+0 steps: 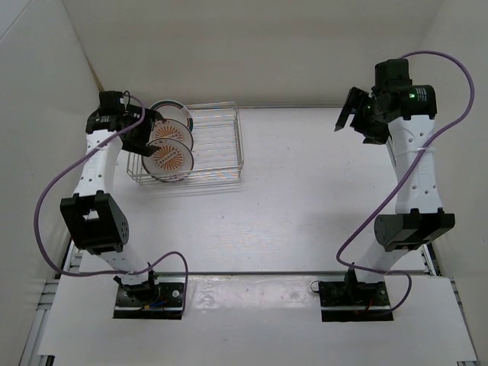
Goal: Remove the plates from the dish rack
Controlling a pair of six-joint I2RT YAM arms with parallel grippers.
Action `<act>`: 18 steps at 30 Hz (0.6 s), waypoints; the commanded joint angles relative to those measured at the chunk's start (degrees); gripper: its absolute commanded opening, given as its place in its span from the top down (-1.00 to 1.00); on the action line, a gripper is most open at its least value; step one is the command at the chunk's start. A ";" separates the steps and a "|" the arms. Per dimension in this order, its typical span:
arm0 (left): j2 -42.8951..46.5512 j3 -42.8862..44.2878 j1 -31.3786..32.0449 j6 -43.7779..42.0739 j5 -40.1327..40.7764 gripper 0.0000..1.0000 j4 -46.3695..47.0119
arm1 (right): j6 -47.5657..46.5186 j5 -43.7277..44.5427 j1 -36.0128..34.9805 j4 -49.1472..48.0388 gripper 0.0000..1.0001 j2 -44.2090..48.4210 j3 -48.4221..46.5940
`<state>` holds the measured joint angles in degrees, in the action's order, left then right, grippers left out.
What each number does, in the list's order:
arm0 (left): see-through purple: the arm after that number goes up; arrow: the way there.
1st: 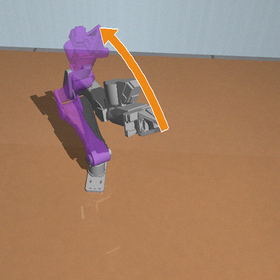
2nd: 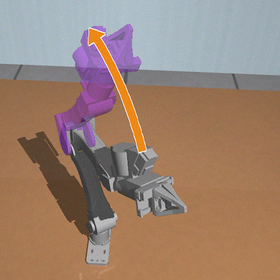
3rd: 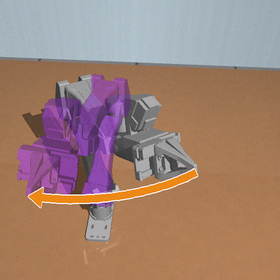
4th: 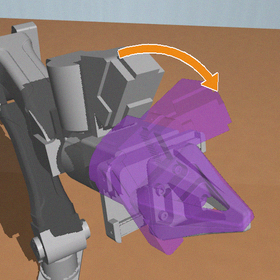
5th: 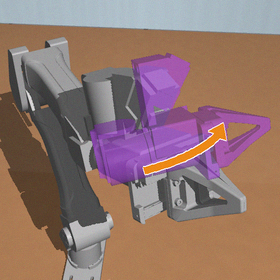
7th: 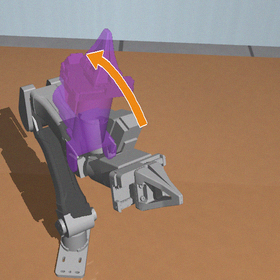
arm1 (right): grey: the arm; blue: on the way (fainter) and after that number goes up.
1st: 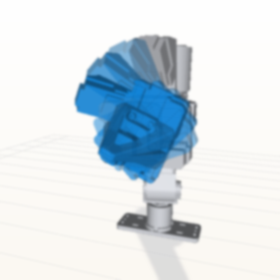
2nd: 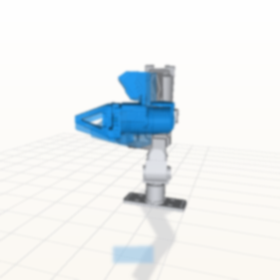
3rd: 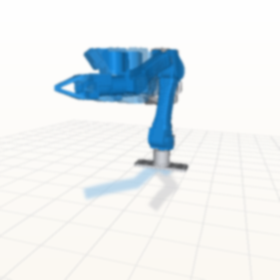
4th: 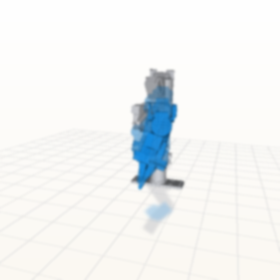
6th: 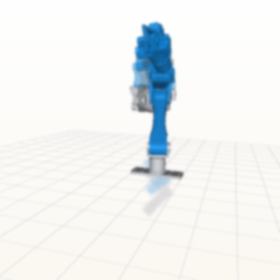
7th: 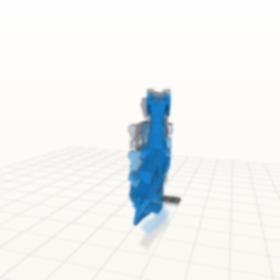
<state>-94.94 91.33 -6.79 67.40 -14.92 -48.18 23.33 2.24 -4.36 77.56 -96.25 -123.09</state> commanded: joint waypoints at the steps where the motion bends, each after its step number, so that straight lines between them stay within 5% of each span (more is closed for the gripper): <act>1: -2.61 3.50 -1.12 1.24 3.58 -1.00 -3.32 | -0.92 2.59 0.23 14.55 -0.81 -0.52 -3.91; 18: -7.71 -1.77 -4.90 3.44 0.77 -0.82 1.95 | -1.27 0.31 7.78 15.43 -0.81 -4.74 -9.01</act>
<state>-101.71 87.79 -11.05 71.42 -12.99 -47.35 22.09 3.84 2.61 77.87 -100.88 -130.32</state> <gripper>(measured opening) 0.920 0.905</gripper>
